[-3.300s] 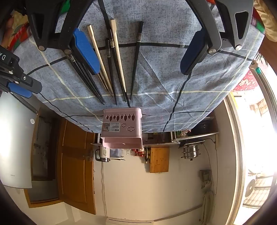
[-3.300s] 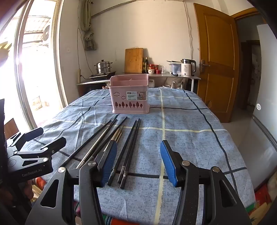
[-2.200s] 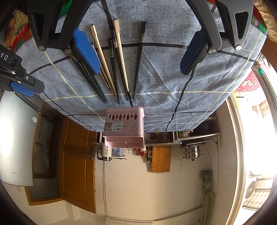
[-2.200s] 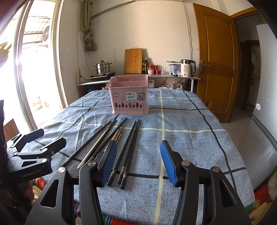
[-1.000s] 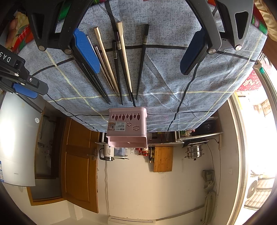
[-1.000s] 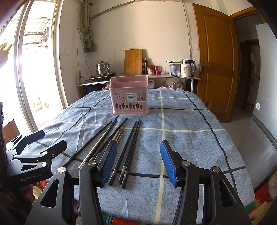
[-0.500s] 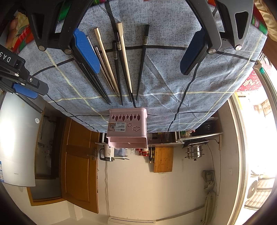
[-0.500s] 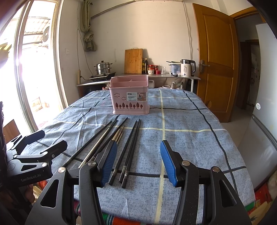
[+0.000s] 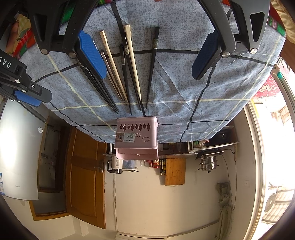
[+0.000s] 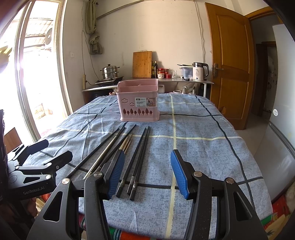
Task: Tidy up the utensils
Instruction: 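Close the left tool on a black chopstick while the right tool grasps another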
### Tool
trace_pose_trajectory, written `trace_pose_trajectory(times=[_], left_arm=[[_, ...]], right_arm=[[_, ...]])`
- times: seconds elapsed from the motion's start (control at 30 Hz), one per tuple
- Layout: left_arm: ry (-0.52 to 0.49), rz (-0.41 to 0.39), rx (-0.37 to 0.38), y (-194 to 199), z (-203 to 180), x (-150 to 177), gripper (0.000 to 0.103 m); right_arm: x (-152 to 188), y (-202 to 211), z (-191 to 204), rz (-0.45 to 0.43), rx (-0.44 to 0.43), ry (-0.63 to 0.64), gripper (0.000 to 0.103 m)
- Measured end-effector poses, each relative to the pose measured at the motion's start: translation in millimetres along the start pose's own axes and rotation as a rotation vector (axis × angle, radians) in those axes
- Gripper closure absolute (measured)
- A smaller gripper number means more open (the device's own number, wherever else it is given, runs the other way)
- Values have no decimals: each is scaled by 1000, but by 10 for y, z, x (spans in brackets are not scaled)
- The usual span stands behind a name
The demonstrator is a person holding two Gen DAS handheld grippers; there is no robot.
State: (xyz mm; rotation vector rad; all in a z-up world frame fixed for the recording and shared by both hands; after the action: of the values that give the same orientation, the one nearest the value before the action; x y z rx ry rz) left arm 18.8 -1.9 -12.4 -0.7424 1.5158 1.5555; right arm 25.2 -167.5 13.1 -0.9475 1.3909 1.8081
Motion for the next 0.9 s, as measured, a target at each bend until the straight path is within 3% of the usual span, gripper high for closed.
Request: trace_pose_trajectory(times=[0.3,0.57,0.7,0.9], left_arm=[[10,40,19,-195,90,-10,11],[22,125,7,-661,323,-98,12],[16,211,10,-968,434,-149,13],[-6,298,57,-1361,458,-214,30]], right_arm=[[1,-121,-11,22,-5,6,50],[-74,-371,-38,73,-9,-7,50],[-134,-576,-54,113,-1,-8,50],[-213,-984,-82,196,17,-3,50]])
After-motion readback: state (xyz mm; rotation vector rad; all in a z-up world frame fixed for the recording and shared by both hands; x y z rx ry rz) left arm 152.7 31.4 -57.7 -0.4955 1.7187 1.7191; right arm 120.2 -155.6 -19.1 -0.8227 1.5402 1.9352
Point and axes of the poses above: each gripper's, at about its wrist camera, not at the fingertips, and y roughly against the way its jaws point, z to its left, x to its underside, the point moved 3 cm from there along -y, roughly the way its jaws point, and after that the axes turned 8 degrees about -y, right-handed, at the moved point
